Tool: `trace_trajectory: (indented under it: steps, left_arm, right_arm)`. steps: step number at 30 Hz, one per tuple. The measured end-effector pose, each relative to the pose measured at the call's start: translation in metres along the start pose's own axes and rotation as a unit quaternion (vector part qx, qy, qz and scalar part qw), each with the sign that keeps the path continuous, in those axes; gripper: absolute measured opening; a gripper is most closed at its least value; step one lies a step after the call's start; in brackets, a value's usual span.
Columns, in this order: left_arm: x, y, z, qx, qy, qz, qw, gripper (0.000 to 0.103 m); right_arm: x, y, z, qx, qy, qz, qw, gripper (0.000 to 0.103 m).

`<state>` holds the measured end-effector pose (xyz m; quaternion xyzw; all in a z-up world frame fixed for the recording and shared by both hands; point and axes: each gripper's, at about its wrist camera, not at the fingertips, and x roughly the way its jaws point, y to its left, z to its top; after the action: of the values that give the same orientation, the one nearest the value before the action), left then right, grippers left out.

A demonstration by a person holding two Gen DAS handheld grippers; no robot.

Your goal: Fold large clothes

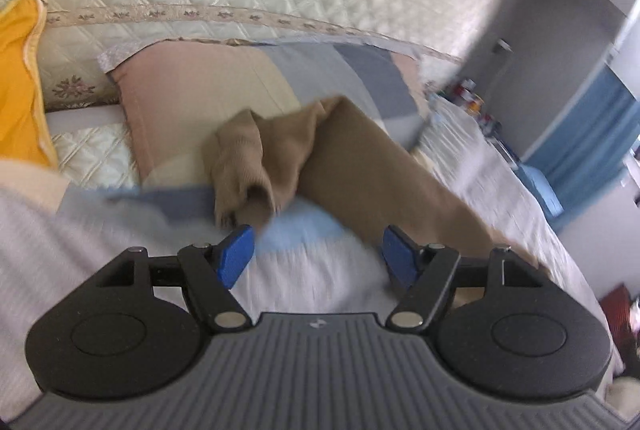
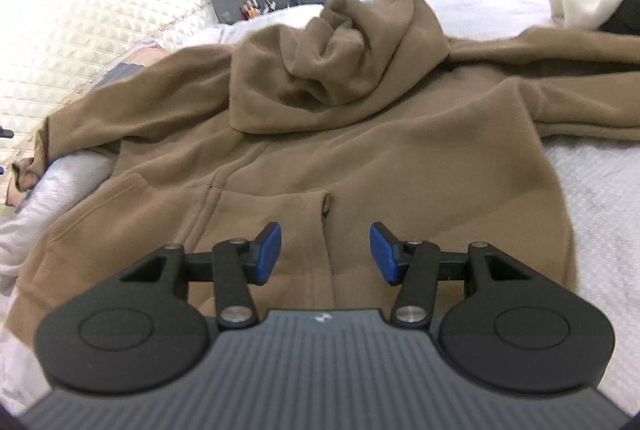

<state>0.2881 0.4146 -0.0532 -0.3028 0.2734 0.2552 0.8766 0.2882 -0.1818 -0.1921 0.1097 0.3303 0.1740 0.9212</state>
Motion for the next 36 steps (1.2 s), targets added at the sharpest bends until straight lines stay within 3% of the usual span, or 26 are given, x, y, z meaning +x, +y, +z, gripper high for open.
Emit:
trace_trajectory:
  steps: [3,6,9,14,18,19,20,22,25,29,33,36]
  left_arm:
    - [-0.031,-0.002,-0.041,-0.003,0.012,-0.029,0.9995,0.076]
    - [-0.051,-0.004,-0.093,-0.034,0.047,-0.079,0.9952,0.076]
    - [-0.063,-0.009,-0.146,-0.045,0.073,-0.102,0.9912,0.076]
    - [-0.077,-0.023,-0.217,0.001,0.089,-0.061,0.9941,0.076]
    - [-0.081,-0.009,-0.234,-0.017,0.104,-0.055,0.9928,0.076]
    - [-0.083,-0.007,-0.236,-0.016,0.102,-0.052,0.9934,0.076]
    - [-0.085,-0.005,-0.237,-0.015,0.099,-0.048,0.9938,0.076]
    - [-0.081,-0.002,-0.235,-0.013,0.096,-0.045,0.9943,0.078]
    - [-0.073,0.002,-0.237,-0.011,0.095,-0.039,0.9947,0.08]
    - [-0.052,0.003,-0.24,-0.011,0.107,-0.036,0.9935,0.081]
    - [-0.033,0.013,-0.247,-0.056,0.135,-0.04,0.9885,0.081]
    - [-0.022,0.013,-0.253,-0.06,0.142,-0.045,0.987,0.081]
  right_arm:
    - [-0.019,-0.004,0.001,0.014,-0.01,0.006,1.0,0.052]
    - [-0.039,-0.014,0.001,0.042,-0.013,0.007,0.999,0.052]
    - [-0.062,-0.025,-0.002,0.071,-0.015,0.01,0.997,0.054]
    - [-0.089,-0.043,-0.011,0.088,-0.011,0.004,0.996,0.054]
    - [-0.102,-0.065,-0.02,0.129,0.008,0.002,0.992,0.055]
    - [-0.104,-0.071,-0.023,0.144,0.012,-0.004,0.99,0.062]
    - [-0.104,-0.077,-0.026,0.162,0.015,-0.011,0.987,0.075]
    - [-0.101,-0.091,-0.033,0.208,0.026,-0.029,0.977,0.084]
    - [-0.091,-0.108,-0.041,0.267,0.052,-0.038,0.961,0.084]
    - [-0.071,-0.115,-0.055,0.329,0.091,0.02,0.94,0.084]
    - [-0.052,-0.097,-0.06,0.313,0.118,0.039,0.941,0.082]
    - [-0.04,-0.083,-0.062,0.29,0.126,0.027,0.948,0.082]
